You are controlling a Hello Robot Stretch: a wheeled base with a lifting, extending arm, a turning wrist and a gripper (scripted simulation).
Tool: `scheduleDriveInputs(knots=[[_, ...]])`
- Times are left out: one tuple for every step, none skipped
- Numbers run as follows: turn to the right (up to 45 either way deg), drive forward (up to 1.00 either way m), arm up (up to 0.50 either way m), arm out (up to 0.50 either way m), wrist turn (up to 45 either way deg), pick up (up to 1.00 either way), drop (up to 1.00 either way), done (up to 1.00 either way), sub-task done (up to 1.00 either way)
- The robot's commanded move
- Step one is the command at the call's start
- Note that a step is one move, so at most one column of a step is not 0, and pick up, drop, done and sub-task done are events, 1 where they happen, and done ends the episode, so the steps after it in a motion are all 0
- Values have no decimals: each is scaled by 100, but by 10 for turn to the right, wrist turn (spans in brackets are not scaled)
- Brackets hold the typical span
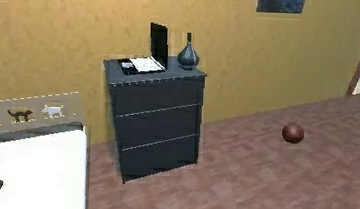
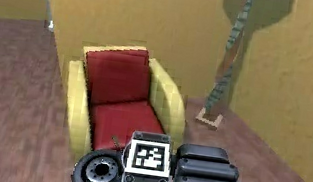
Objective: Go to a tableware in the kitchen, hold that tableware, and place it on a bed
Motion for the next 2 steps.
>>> scheduleDriveInputs(knots=[[0,85,0,0,0,0,0,0,0],[-120,0,0,0,0,0,0,0,0]])
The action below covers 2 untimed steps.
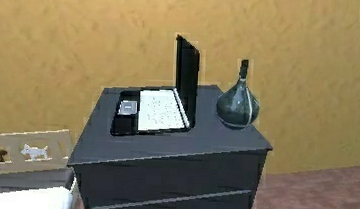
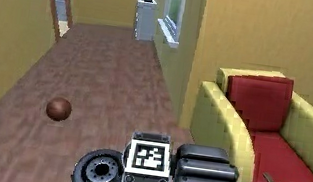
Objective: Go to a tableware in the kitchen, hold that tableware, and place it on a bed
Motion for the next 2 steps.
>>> scheduleDriveInputs(knots=[[150,0,0,0,0,0,0,0,0],[-210,0,0,0,0,0,0,0,0]])
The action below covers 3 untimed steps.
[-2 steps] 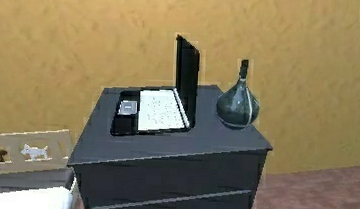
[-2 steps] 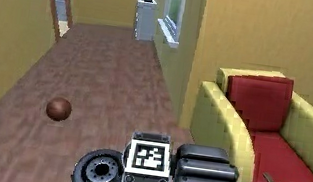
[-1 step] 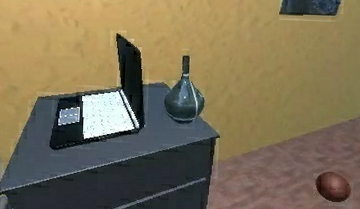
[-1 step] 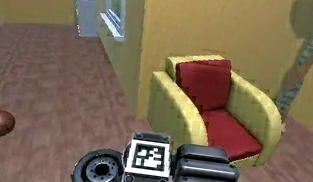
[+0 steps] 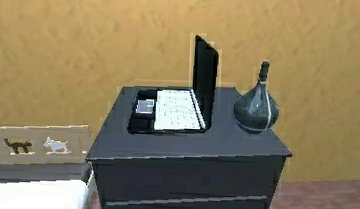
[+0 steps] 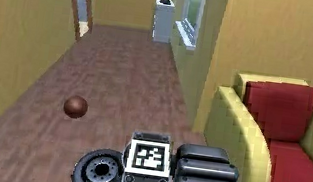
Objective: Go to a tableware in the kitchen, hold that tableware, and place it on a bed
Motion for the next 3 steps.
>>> scheduleDriveInputs(knots=[[300,0,0,0,0,0,0,0,0],[-420,0,0,0,0,0,0,0,0],[-450,0,0,0,0,0,0,0,0]])
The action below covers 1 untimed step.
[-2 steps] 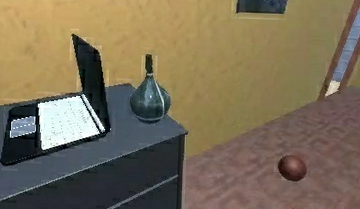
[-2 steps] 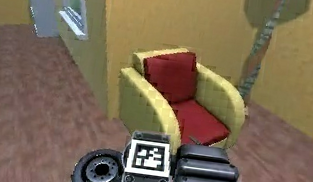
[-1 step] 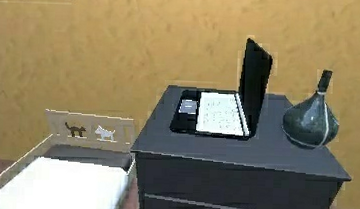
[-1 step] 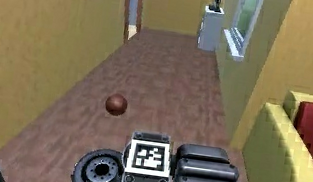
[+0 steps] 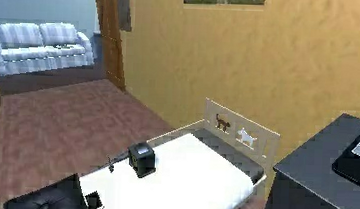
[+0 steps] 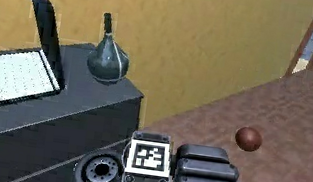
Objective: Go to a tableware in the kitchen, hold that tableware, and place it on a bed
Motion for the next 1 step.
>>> scheduleDriveInputs(knots=[[-240,0,0,0,0,0,0,0,0]])
